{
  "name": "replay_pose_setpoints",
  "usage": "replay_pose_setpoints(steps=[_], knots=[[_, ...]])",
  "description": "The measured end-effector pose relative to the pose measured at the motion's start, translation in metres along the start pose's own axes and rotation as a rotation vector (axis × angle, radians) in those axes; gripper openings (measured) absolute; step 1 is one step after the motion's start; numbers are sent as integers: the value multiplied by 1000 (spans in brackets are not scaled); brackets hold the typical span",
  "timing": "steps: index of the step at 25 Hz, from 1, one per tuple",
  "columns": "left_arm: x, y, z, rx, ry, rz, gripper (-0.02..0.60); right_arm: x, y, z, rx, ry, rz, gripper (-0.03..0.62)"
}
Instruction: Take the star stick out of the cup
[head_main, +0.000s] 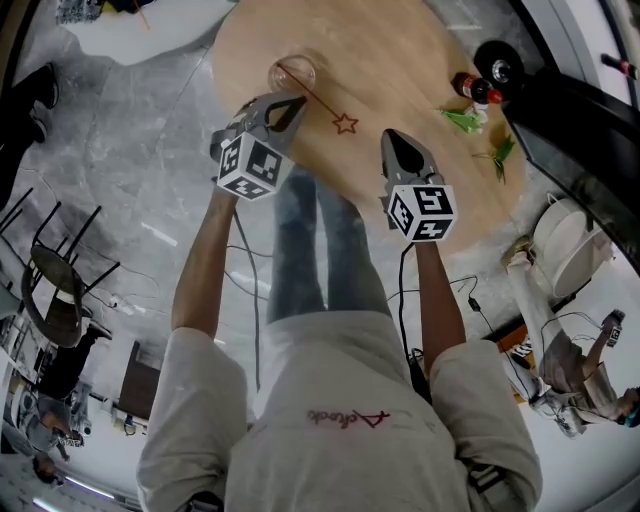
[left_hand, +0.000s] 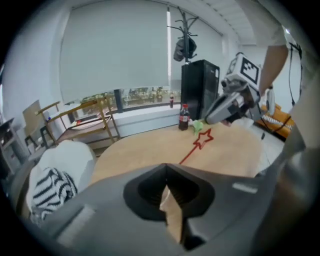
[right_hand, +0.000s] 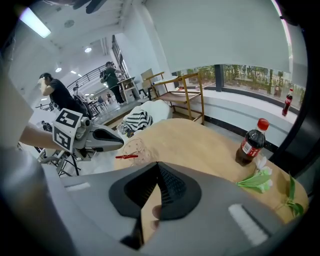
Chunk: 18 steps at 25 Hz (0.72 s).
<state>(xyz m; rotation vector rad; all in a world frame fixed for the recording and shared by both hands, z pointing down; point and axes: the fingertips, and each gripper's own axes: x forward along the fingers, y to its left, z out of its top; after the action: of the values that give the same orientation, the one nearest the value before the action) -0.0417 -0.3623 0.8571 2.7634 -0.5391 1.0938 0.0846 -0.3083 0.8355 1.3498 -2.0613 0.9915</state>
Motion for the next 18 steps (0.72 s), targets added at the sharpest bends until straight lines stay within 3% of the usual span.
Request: replay_pose_setpoints(steps=[6,15,18], knots=[[13,-10,-6,242,65,-41,0,4,-2,-5,1,6,3,3],[24,-20,-7,320,67,-69,5,5,-4,-13,4,19,0,3],[25,-22,-12,335,75,-79,50,5,-4,-14,5,23,2,3]])
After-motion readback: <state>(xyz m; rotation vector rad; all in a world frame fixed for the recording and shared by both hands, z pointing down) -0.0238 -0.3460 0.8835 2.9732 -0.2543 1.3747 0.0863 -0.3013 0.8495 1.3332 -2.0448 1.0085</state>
